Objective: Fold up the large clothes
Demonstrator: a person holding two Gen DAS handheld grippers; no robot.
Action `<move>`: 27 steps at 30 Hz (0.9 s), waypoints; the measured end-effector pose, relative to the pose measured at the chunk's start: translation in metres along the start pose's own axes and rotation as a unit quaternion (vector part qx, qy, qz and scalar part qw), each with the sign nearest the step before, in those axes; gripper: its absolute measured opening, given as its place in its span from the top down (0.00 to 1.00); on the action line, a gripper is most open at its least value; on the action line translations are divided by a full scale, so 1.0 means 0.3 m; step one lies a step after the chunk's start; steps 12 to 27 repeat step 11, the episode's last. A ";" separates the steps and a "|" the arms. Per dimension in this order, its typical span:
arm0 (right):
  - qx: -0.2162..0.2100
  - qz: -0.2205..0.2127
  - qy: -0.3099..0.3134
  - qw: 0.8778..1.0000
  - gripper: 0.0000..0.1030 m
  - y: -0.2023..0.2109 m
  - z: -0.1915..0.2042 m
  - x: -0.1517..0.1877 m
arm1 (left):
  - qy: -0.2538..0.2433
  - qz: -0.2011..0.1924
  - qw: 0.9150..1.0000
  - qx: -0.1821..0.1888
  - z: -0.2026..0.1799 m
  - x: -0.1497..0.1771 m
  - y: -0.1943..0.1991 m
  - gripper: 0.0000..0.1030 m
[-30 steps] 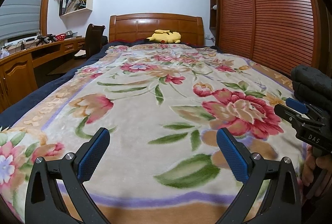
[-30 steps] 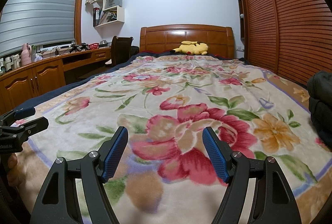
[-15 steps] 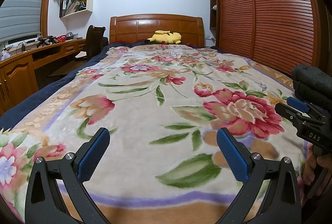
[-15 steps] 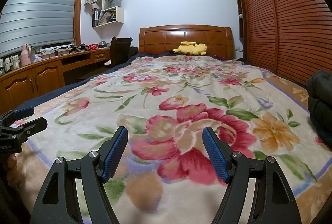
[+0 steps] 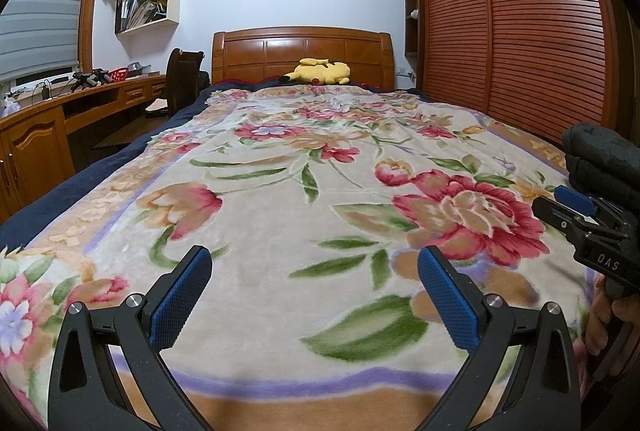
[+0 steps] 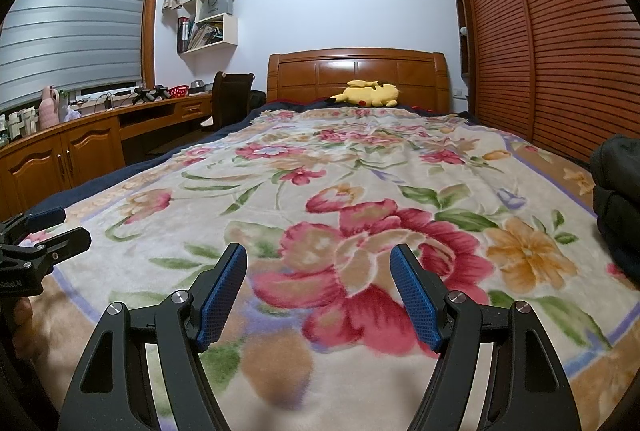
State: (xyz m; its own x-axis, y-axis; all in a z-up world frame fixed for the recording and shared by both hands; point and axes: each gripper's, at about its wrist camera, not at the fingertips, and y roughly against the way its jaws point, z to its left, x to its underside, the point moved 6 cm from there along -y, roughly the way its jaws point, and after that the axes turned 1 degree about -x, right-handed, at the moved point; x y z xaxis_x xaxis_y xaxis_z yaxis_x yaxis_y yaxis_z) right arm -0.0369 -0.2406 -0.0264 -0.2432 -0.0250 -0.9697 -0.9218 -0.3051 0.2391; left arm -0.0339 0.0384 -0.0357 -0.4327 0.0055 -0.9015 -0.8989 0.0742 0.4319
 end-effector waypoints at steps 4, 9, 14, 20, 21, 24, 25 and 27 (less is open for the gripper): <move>0.000 0.000 0.000 1.000 0.26 -0.001 0.001 0.000 | 0.000 0.000 1.000 0.000 -0.001 0.001 0.000 0.00; 0.000 -0.001 0.000 1.000 0.26 -0.001 0.000 0.000 | 0.000 0.000 1.000 0.000 0.003 -0.001 -0.001 0.00; 0.000 -0.001 -0.001 1.000 0.26 -0.003 0.001 0.000 | 0.000 0.000 1.000 0.000 -0.002 0.001 0.000 0.00; 0.000 -0.001 -0.001 1.000 0.26 -0.003 0.001 0.000 | 0.000 0.000 1.000 0.000 -0.002 0.001 0.000 0.00; 0.000 -0.001 -0.001 1.000 0.26 -0.003 0.001 0.000 | 0.000 0.000 1.000 0.000 -0.002 0.001 0.000 0.00; 0.000 -0.001 -0.001 1.000 0.26 -0.003 0.001 0.000 | 0.000 0.000 1.000 0.000 -0.002 0.001 0.000 0.00; 0.000 -0.001 -0.001 1.000 0.26 -0.003 0.001 0.000 | 0.000 0.000 1.000 0.000 -0.002 0.001 0.000 0.00; 0.000 -0.001 -0.001 1.000 0.26 -0.003 0.001 0.000 | 0.000 0.000 1.000 0.000 -0.002 0.001 0.000 0.00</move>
